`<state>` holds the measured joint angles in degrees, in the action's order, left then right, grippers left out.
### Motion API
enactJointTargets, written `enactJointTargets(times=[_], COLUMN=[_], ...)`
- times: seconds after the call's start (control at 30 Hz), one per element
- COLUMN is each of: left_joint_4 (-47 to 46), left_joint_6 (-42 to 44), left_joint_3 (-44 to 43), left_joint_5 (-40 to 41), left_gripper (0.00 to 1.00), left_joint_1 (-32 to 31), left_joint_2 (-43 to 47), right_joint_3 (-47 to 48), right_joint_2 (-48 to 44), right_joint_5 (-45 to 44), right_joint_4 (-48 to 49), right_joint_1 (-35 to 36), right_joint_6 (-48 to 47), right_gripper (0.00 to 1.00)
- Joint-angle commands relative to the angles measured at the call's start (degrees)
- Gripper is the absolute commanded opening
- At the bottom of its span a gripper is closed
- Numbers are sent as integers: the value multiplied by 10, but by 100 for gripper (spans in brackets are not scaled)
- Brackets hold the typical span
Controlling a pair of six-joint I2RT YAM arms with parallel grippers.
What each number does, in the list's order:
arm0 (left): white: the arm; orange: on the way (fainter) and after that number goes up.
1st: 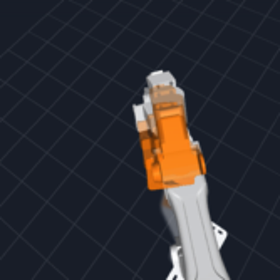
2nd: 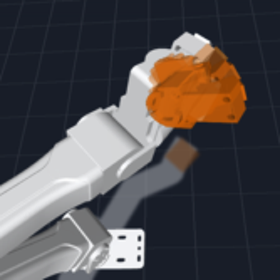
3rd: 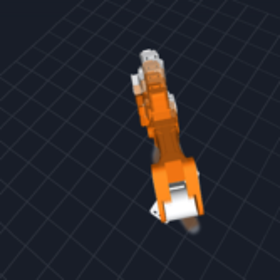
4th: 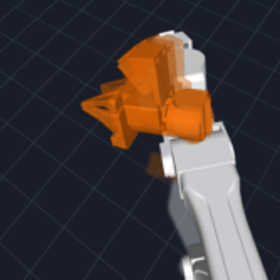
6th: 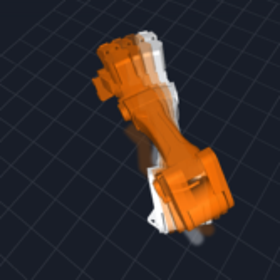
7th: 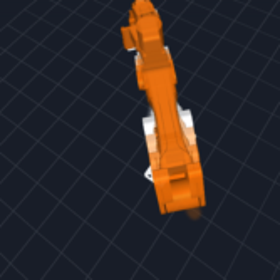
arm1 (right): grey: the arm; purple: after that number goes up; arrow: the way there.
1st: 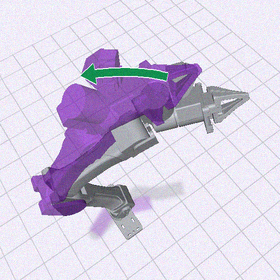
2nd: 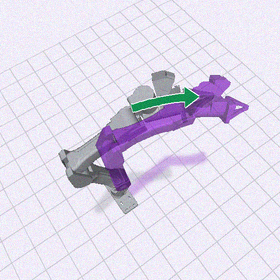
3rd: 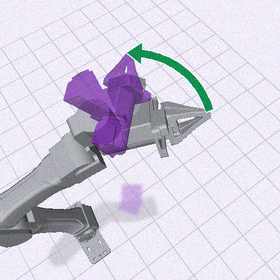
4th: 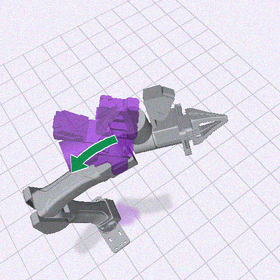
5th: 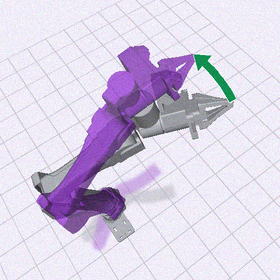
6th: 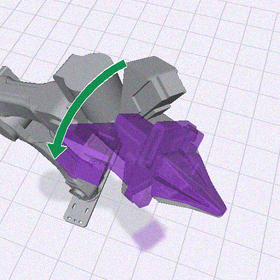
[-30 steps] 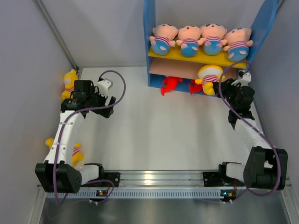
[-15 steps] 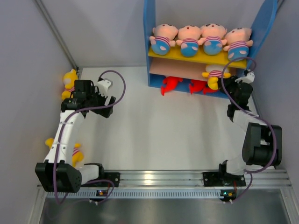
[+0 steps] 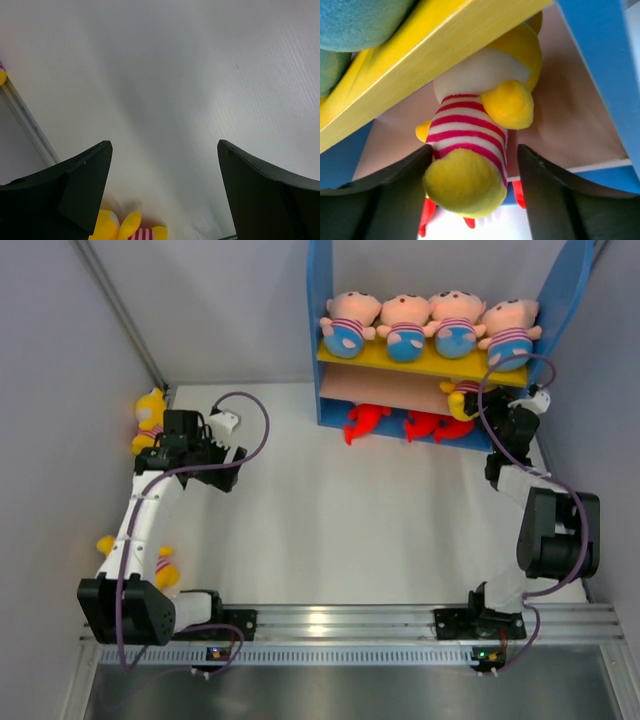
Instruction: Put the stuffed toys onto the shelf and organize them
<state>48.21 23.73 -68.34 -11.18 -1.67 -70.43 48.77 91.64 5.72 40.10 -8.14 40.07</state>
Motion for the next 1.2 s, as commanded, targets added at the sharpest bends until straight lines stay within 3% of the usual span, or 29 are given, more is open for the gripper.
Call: enactJointTargets(times=[0.0, 0.1, 0.23, 0.33, 0.47, 0.6, 0.7, 0.87, 0.97, 1.13, 1.17], left_joint_4=[-4, -5, -4, -5, -5, -4, -4, -5, -5, -3, 0], left_joint_6=[-1, 27, 44, 69, 113, 186, 222, 236, 236, 209, 205], left_joint_3=[7, 18, 27, 69, 119, 121, 116, 117, 129, 126, 125], left_joint_5=[69, 104, 129, 184, 173, 141, 141, 122, 64, -22, -39], left_gripper=[92, 93, 99, 99, 96, 91, 91, 89, 84, 0, 0], left_joint_1=[0, 13, 110, 152, 222, 377, 447, 498, 505, 504, 503], left_joint_2=[-27, -33, -55, -47, -33, -39, -54, -102, -124, -134, -124], right_joint_3=[-10, -29, -12, -8, -9, -5, -1, -1, 3, 17, 20], right_joint_2=[-50, -89, -119, -153, -189, -223, -244, -279, -298, -320, -322], right_joint_5=[-41, -54, -72, -104, -131, -154, -156, -156, -166, -193, -193], right_joint_4=[7, -18, -84, -130, -175, -209, -230, -244, -255, -277, -281], right_joint_1=[1, 11, 14, 30, 61, 110, 136, 158, 171, 216, 224], right_joint_6=[-28, -68, -115, -162, -212, -253, -262, -270, -286, -329, -343], right_gripper=[69, 81, 99, 99, 99, 99, 99, 100, 100, 99, 99])
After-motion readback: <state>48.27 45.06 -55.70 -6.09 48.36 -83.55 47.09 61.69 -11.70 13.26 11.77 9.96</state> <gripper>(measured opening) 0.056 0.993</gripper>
